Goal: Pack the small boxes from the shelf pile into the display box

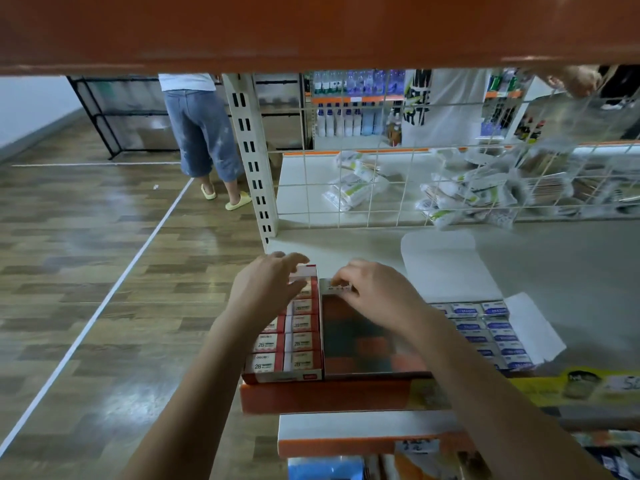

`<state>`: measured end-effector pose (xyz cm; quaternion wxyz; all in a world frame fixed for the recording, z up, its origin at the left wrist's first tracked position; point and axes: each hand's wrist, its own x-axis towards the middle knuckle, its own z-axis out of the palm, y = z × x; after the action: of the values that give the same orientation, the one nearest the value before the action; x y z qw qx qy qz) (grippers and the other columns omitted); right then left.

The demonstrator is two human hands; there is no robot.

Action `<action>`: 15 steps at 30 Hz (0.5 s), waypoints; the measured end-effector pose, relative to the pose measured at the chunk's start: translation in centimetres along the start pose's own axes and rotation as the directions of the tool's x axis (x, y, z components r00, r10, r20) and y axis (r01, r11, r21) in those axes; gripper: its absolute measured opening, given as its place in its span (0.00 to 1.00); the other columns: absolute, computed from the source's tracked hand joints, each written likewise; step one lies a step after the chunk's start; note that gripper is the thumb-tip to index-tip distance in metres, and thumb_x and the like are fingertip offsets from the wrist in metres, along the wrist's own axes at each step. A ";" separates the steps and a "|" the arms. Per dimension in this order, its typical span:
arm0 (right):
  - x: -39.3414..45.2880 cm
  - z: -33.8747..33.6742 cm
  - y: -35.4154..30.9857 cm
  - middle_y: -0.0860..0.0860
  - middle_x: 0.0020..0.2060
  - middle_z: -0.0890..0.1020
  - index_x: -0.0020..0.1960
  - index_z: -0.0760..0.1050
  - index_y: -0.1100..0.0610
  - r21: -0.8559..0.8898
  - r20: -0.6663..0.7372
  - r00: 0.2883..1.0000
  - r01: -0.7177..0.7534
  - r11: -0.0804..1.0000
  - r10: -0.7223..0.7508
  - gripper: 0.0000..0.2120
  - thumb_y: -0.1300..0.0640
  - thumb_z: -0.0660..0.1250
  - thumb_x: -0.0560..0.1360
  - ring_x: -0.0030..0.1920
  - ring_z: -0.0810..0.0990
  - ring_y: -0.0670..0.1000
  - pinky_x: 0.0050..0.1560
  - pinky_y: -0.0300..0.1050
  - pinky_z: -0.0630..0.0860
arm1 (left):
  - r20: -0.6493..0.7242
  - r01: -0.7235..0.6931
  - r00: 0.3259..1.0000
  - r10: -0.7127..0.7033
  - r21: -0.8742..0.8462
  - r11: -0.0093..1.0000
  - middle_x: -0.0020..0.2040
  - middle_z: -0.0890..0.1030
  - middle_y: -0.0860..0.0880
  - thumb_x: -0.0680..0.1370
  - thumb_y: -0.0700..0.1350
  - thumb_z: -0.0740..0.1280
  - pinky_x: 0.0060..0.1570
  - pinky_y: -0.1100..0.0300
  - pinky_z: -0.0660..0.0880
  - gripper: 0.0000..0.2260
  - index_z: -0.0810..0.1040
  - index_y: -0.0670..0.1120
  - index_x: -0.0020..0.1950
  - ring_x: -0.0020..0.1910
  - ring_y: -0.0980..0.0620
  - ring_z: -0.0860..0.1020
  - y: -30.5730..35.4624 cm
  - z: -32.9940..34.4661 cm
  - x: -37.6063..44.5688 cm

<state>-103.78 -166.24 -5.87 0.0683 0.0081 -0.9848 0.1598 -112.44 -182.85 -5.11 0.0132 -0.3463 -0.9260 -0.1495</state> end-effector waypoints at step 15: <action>-13.9 -12.5 16.9 0.54 0.66 0.71 0.69 0.67 0.54 -0.229 -0.086 0.859 -0.509 0.829 0.504 0.22 0.50 0.63 0.77 0.66 0.68 0.55 0.66 0.51 0.67 | 0.186 -0.556 0.827 0.530 0.132 0.821 0.63 0.73 0.48 0.77 0.61 0.60 0.58 0.51 0.69 0.22 0.68 0.53 0.68 0.62 0.46 0.70 25.5 4.0 9.1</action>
<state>-88.96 -146.37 -1.32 0.0347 -0.2633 -0.9628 0.0501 -102.60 -157.69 -0.96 0.0213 -0.6031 -0.7968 -0.0300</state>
